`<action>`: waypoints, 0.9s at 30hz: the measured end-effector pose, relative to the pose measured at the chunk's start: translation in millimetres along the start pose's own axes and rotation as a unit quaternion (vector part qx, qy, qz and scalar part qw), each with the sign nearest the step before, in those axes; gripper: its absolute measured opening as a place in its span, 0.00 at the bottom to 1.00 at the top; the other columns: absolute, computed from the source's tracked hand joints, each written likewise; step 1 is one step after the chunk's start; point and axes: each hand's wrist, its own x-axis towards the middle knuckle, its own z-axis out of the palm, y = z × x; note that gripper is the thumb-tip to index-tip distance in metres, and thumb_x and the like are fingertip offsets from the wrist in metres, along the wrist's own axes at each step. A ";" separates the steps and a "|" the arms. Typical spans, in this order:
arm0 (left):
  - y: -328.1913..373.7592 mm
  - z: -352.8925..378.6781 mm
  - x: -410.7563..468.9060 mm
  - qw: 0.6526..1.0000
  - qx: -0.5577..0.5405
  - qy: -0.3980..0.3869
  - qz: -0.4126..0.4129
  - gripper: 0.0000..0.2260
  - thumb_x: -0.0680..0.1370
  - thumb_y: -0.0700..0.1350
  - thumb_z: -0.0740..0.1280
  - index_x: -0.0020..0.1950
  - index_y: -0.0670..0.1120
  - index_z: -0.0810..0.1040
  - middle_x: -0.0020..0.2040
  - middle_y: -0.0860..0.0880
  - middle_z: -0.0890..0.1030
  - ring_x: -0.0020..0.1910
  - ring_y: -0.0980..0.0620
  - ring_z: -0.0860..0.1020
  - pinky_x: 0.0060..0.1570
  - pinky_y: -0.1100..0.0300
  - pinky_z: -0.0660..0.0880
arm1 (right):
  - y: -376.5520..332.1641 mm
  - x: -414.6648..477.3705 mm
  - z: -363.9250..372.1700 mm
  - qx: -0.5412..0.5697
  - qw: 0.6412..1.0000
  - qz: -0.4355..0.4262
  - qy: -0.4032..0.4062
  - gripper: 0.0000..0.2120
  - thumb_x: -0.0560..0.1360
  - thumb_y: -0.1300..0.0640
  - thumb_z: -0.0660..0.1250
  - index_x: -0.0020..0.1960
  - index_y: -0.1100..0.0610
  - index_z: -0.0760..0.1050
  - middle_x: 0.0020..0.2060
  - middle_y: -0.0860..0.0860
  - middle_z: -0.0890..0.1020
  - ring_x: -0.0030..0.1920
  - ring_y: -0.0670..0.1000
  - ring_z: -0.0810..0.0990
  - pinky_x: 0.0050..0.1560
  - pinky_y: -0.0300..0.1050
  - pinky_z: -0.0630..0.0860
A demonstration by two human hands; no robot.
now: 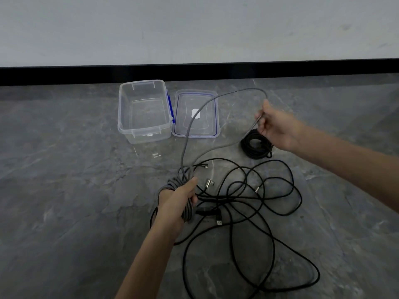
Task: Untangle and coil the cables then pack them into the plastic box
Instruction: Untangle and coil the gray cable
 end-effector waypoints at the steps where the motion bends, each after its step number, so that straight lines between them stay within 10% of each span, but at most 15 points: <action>1: 0.5 1.2 -0.9 1.000 -0.012 -0.017 0.001 0.16 0.75 0.45 0.73 0.30 0.43 0.73 0.24 0.47 0.72 0.24 0.51 0.70 0.34 0.57 0.69 | 2.5 2.5 -2.2 0.024 1.000 0.003 0.009 0.11 0.81 0.52 0.61 0.42 0.57 0.72 0.37 0.49 0.76 0.28 0.41 0.72 0.33 0.31 0.72; 7: 10.7 16.9 -6.5 0.989 -0.086 -0.118 0.009 0.14 0.75 0.43 0.70 0.33 0.45 0.68 0.22 0.51 0.65 0.22 0.55 0.67 0.27 0.63 0.70 | 62.2 -27.3 12.9 -0.177 0.975 0.125 0.052 0.22 0.75 0.58 0.71 0.65 0.62 0.69 0.50 0.53 0.77 0.41 0.49 0.75 0.37 0.41 0.72; 14: 13.8 23.5 -12.1 0.990 -0.067 -0.119 0.041 0.06 0.75 0.41 0.71 0.44 0.39 0.79 0.22 0.52 0.67 0.22 0.55 0.67 0.30 0.61 0.68 | 64.4 -55.0 44.6 -0.223 0.929 0.178 -0.237 0.17 0.78 0.41 0.60 0.47 0.55 0.76 0.45 0.53 0.82 0.51 0.52 0.79 0.58 0.45 0.74; 27: 15.7 24.1 -15.4 0.963 -0.186 -0.195 -0.010 0.10 0.67 0.44 0.71 0.30 0.46 0.72 0.21 0.54 0.61 0.21 0.58 0.64 0.26 0.66 0.67 | 64.4 -52.9 37.9 -0.170 0.948 0.081 -0.258 0.05 0.77 0.64 0.65 0.49 0.56 0.77 0.42 0.51 0.80 0.42 0.46 0.79 0.49 0.39 0.76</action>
